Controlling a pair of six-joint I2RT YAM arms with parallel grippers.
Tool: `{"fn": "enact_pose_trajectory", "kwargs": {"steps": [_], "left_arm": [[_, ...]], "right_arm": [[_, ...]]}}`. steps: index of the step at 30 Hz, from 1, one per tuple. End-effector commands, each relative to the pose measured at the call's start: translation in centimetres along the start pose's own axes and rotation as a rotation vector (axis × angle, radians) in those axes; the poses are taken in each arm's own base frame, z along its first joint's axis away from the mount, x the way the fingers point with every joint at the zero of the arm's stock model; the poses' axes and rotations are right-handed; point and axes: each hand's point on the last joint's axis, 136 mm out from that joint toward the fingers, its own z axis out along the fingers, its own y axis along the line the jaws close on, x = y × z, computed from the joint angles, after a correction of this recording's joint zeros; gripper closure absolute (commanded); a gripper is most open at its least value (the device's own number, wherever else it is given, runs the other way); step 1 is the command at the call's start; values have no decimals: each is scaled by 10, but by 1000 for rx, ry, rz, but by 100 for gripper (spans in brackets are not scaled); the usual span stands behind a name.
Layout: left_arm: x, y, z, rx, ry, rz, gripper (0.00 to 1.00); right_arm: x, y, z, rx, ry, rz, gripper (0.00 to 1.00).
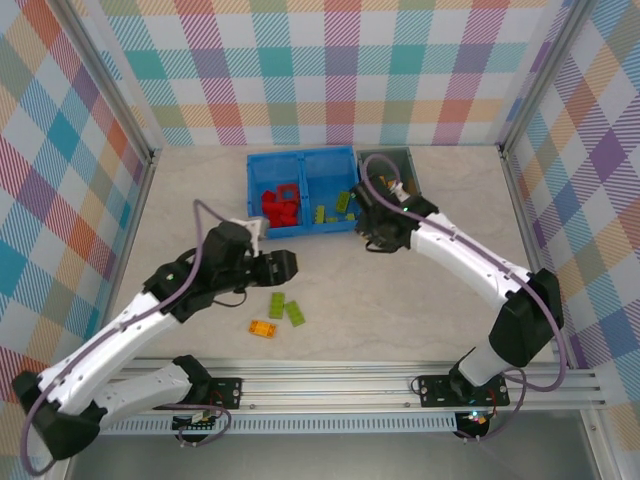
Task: Sort the legos into containers by color
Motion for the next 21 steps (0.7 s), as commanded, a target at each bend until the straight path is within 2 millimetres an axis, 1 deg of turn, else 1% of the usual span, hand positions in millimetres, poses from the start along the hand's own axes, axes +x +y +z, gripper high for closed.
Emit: {"fn": "enact_pose_trajectory", "kwargs": {"steps": [1,3,6,8,10,13,14,16,19,21], "left_arm": [[-23,-46,9,81,-71,65,33],[-24,-59,21,68,-74,92,33],[-22,-77,37,68,-85,119,33],[-20,-87,47,67,-90,134,33],[-21,-93,54,52,-98,143,33],[-28,-100,64,36,-130,146,32],[-32,-103,68,36,-141,146,32],[-41,-109,73,29,-167,147,32],[-50,-119,80,30,-183,162,32],[-53,-125,83,33,-181,169,32]], "right_arm": [[-33,-20,17,68,-2,-206,80],[-53,-24,31,82,10,-227,81],[-78,-21,51,79,31,-262,80],[-92,-11,66,60,47,-306,80],[-104,0,78,79,40,-362,79],[-125,2,98,193,20,-427,79],[-132,-1,107,250,13,-446,79],[-145,-3,117,326,-13,-480,78],[-160,-4,134,403,-47,-530,76],[-166,0,145,414,-63,-556,76]]}}
